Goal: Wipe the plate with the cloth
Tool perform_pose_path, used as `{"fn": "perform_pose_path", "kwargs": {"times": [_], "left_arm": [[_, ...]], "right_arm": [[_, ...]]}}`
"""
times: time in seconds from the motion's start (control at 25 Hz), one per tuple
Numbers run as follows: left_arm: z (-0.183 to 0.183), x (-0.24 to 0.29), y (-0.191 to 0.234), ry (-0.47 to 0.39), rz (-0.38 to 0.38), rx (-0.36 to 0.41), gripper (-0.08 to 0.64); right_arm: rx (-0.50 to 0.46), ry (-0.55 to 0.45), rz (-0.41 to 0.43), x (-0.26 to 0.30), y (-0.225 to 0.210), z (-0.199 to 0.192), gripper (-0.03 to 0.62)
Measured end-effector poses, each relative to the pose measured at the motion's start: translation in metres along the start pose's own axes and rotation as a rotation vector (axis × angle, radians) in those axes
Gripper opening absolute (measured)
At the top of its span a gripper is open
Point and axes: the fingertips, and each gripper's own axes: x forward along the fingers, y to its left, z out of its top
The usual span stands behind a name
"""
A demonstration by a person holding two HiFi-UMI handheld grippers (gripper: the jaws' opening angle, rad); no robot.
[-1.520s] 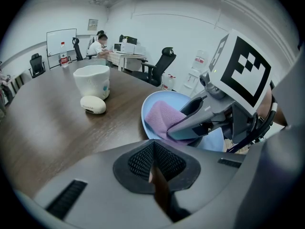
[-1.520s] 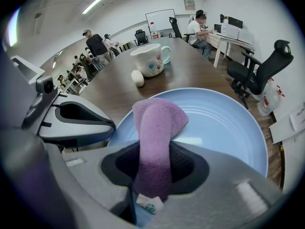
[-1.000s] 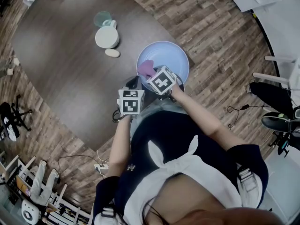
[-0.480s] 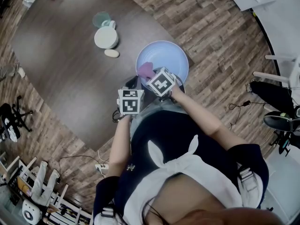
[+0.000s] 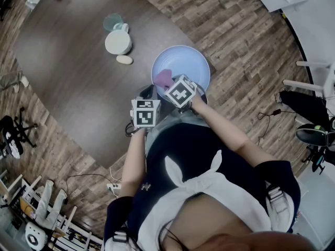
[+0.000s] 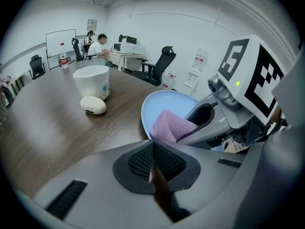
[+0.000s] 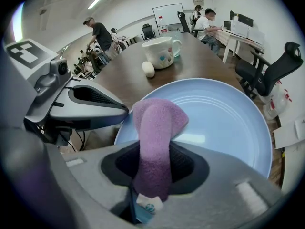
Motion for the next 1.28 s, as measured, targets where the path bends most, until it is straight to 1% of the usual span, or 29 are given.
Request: {"fn": "perform_pose_path", "kwargs": {"times": [0.2, 0.44, 0.6, 0.84, 1.28], "left_arm": [[-0.001, 0.000, -0.002, 0.003, 0.002, 0.002, 0.005], [-0.001, -0.001, -0.001, 0.002, 0.006, 0.002, 0.005], [-0.001, 0.001, 0.000, -0.002, 0.012, 0.004, 0.005], [-0.001, -0.001, -0.003, 0.001, 0.008, -0.003, 0.005], [-0.001, 0.000, -0.002, 0.002, 0.012, -0.001, 0.005]], "right_arm": [[-0.011, -0.004, -0.020, -0.003, -0.005, -0.003, 0.146], [-0.023, -0.024, -0.038, -0.005, -0.010, -0.003, 0.177], [-0.029, -0.047, -0.050, -0.007, -0.012, -0.001, 0.187], [-0.016, -0.080, -0.097, -0.013, -0.021, 0.001, 0.188], [0.011, -0.069, -0.121, -0.014, -0.034, -0.005, 0.187]]}}
